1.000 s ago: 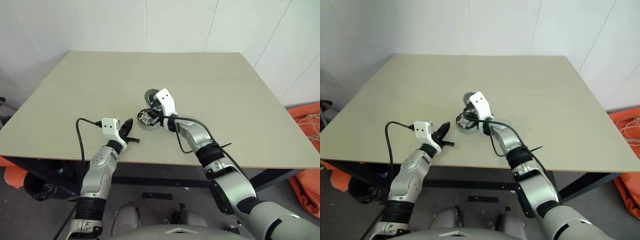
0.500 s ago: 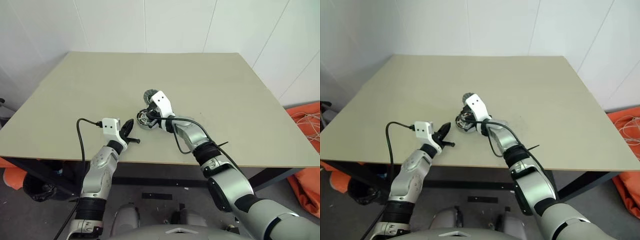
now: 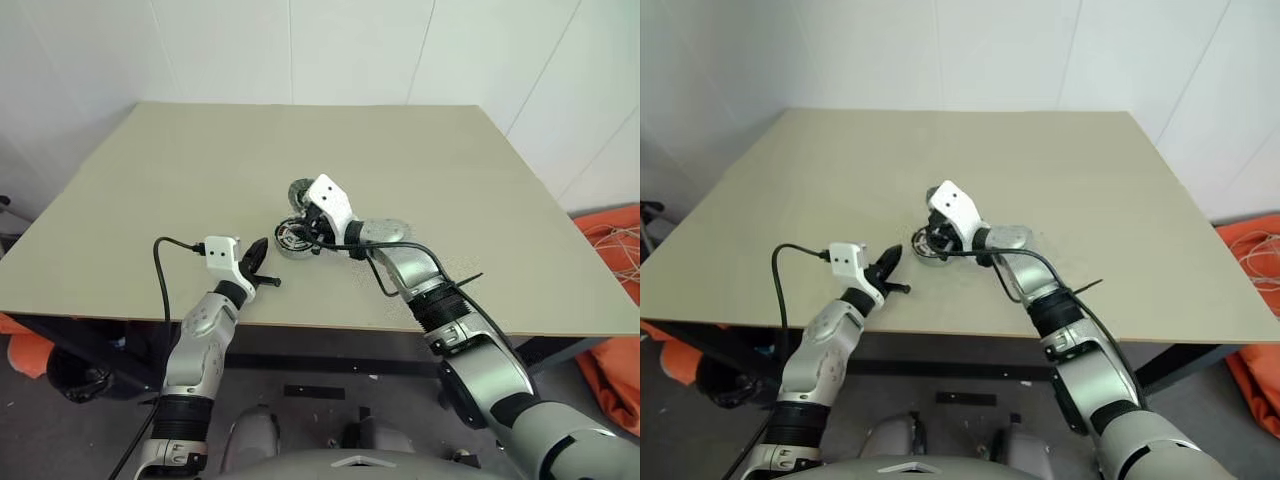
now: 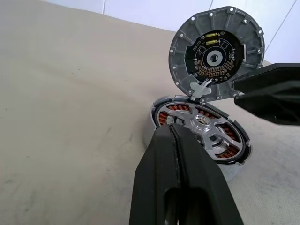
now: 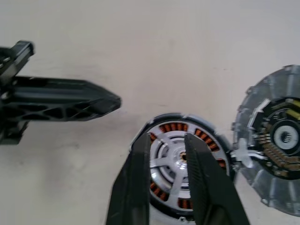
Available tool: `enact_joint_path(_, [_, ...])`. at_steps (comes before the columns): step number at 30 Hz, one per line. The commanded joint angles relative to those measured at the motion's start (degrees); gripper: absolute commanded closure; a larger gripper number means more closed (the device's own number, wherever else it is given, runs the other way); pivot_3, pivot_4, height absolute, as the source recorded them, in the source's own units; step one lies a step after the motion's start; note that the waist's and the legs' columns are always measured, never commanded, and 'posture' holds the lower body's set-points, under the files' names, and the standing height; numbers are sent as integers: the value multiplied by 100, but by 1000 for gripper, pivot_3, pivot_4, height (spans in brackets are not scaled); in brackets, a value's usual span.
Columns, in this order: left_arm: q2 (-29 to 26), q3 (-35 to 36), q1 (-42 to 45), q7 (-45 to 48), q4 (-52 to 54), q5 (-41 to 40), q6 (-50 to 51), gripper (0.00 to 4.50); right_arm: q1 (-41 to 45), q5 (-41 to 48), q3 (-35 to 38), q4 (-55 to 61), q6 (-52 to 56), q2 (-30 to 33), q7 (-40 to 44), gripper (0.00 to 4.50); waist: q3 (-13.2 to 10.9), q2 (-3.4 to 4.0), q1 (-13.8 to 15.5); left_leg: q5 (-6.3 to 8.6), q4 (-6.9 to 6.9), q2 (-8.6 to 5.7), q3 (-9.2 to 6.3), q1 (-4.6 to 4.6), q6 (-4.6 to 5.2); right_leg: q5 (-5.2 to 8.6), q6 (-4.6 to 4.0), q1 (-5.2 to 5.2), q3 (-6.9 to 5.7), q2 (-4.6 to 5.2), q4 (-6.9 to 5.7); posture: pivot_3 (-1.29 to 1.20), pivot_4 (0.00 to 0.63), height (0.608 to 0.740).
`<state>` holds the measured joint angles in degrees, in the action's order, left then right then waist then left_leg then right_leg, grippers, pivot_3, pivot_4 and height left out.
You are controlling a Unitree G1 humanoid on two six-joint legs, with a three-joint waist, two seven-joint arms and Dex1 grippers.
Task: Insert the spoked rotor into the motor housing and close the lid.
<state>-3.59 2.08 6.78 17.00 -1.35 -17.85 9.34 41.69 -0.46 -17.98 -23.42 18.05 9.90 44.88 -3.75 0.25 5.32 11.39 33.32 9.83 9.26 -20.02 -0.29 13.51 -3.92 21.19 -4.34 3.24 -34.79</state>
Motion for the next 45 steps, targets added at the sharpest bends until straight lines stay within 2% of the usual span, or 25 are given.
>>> enact_joint_path(1, [11, 51, 107, 14, 94, -30, -45, 4500, 308, -112, -201, 94, -170, 41, 293, 2310, 0, 0, -1, 0, 0, 0, 0, 0, 0, 0, 0, 1, 0, 0, 0, 0, 0, 740])
enact_joint_path(5, [18, 80, 74, -12, 112, -24, -59, 4500, 552, -330, -425, -192, -367, 77, 495, 960, 0, 0, 1, 0, 1, 0, 0, -2, 0, 0, 0, 2, 0, 0, 0, 0, 0, 740])
enact_joint_path(20, [85, 92, 99, -40, 28, -3, -97, 4500, 1749, -1381, -1323, -1933, -2080, 498, 1833, 960, -1, -1, 1, 2, 5, 0, 0, -7, 4, 0, -2, 3, -2, 1, -2, 0, 0, 740])
enact_joint_path(27, [113, 109, 96, -54, 7, 6, -116, 4500, 1978, -1554, -1313, -2514, -2494, 389, 1997, 960, -1, -1, -3, 3, 6, 2, 1, -9, 6, 0, -7, 6, -2, 0, -3, 0, 0, 740])
enact_joint_path(45, [151, 69, 56, -15, 14, 34, -143, 4500, 2190, -1840, -1326, -3071, -2910, 100, 2171, 960, -1, -1, -2, 4, 7, 4, 1, -10, 9, 1, -10, 6, -5, 0, -5, 0, 0, 740])
